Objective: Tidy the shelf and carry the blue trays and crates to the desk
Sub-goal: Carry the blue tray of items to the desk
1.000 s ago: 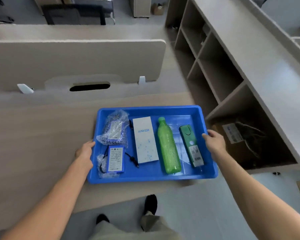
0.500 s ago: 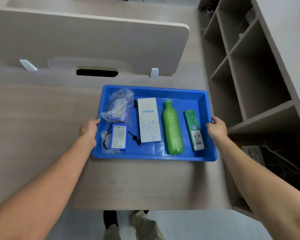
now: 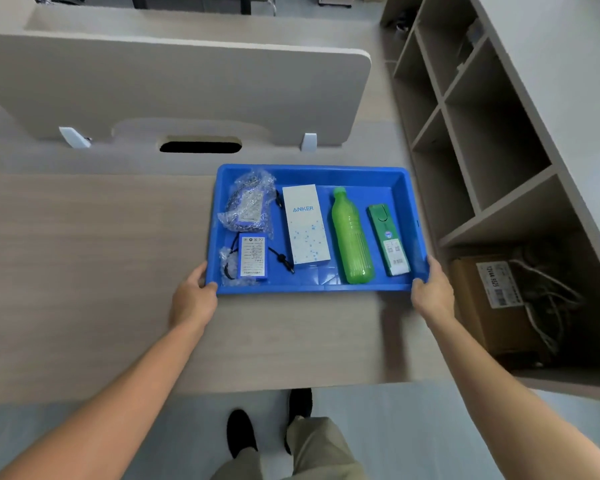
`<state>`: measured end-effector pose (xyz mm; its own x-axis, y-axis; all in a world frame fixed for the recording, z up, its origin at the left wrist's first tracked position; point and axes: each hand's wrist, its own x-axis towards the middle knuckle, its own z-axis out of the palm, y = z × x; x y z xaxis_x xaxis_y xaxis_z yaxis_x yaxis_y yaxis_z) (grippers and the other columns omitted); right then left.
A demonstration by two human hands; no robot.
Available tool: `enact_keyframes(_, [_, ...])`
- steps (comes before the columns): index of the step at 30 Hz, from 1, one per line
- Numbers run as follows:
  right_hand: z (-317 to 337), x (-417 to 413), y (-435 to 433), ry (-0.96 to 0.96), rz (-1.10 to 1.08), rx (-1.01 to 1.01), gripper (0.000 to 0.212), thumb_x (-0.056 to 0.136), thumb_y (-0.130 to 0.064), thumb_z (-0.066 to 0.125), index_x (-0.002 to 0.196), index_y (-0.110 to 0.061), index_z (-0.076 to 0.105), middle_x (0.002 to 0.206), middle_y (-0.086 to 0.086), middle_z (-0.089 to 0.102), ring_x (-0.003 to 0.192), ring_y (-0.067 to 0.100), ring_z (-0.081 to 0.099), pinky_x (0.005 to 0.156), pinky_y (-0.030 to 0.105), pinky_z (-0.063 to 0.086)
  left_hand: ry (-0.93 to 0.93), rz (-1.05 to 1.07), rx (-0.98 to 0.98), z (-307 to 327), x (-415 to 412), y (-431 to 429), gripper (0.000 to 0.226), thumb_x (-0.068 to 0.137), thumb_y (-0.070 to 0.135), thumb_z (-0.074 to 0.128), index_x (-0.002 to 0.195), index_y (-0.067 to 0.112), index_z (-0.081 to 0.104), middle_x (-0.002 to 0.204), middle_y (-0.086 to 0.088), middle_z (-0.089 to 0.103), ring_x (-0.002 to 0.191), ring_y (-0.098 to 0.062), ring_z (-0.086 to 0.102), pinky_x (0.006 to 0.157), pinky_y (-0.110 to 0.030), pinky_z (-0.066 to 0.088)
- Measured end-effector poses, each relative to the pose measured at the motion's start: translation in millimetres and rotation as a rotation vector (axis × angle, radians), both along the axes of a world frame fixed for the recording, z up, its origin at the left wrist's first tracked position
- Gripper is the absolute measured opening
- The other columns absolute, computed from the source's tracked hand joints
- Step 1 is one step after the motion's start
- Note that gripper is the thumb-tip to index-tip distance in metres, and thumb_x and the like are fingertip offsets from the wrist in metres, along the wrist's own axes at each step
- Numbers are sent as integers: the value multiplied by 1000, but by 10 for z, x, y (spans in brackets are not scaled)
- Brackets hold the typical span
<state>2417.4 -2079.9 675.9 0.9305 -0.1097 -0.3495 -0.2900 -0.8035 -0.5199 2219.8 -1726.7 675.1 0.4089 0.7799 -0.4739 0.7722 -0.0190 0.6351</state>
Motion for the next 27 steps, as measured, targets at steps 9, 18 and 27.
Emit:
enact_keyframes(9, [-42,123,-37,-123,-60,67,55,96,3,39,143,-21,51,139,14,58,123,35,56,106,50,47,-33,134,-2,-70,68,-18,46,92,15,55,133,36,58,121,1,70,98,-19,65,85,-28,48])
enact_keyframes(18, [-69,418,51,-127,-23,63,55,95,1,38,144,-21,51,138,15,60,124,38,55,111,45,41,-49,178,36,-134,427,125,46,92,9,53,133,28,60,122,-2,69,88,-15,59,79,-24,43])
enact_keyframes(27, [-60,386,34,-113,-14,99,54,97,-2,37,147,-23,47,137,17,59,121,38,56,108,44,42,-48,186,48,-119,447,104,47,93,7,51,135,27,58,125,-3,68,89,-13,58,79,-23,42])
